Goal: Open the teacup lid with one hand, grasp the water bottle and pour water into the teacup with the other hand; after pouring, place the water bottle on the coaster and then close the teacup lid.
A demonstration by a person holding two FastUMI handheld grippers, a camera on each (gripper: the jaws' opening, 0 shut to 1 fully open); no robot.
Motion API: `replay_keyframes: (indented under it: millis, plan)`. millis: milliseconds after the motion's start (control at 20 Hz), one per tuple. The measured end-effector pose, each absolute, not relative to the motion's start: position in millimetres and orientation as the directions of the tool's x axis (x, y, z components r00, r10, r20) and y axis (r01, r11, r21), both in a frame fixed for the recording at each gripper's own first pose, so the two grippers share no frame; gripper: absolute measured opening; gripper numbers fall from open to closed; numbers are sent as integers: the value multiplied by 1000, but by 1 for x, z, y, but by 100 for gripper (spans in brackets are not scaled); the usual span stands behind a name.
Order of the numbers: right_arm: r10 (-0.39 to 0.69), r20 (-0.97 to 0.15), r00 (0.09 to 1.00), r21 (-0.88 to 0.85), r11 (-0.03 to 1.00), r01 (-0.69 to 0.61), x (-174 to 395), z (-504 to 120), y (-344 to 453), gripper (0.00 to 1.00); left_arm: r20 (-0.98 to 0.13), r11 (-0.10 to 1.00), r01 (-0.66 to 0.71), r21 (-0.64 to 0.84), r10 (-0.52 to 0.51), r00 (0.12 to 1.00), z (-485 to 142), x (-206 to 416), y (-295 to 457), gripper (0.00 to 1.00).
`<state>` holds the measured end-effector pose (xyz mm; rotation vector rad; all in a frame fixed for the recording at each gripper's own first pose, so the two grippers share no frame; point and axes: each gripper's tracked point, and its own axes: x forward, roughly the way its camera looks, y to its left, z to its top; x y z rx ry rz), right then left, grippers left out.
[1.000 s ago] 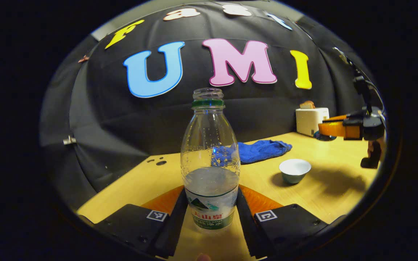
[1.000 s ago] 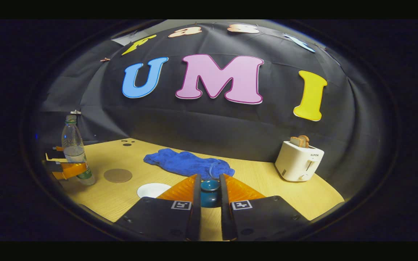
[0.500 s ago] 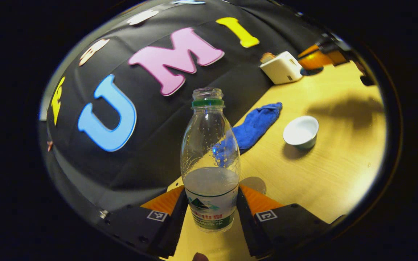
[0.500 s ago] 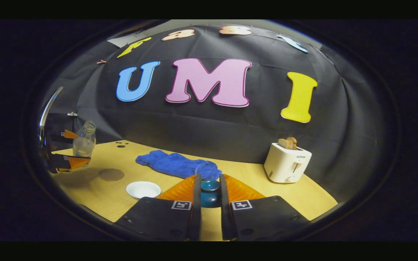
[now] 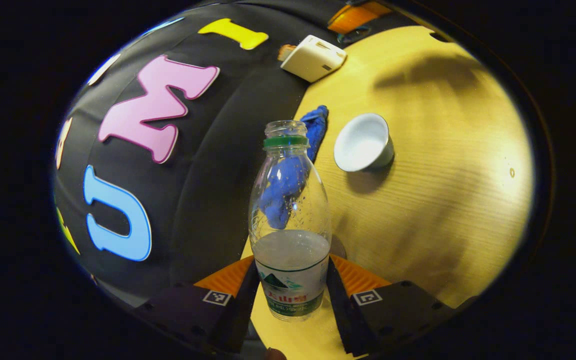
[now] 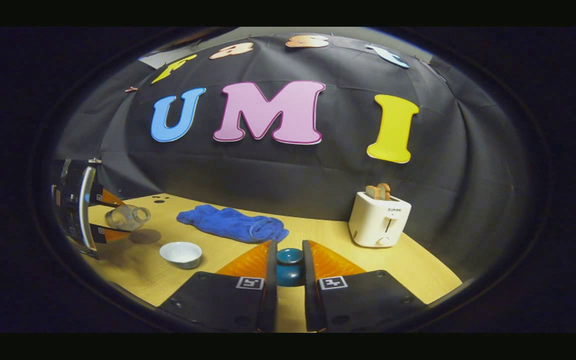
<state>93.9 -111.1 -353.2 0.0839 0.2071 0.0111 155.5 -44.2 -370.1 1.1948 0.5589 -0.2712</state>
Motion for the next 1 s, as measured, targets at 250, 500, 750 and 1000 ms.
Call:
replay_keyframes:
  millis: [250,500,750,1000]
  plan:
    - [23,-212,977,92,996,-4,89,-359,-120,30,-549,259,508,821,118,827,-373,161,-48,73]
    - [22,-206,978,96,995,-3,87,-360,-126,25,-539,143,522,841,135,831,-370,168,-52,73]
    - [18,-199,980,107,994,4,83,-361,-130,30,-520,24,523,852,169,838,-373,175,-48,73]
    - [7,-203,979,111,994,16,76,-365,-136,30,-520,-64,536,842,170,837,-375,178,-50,73]
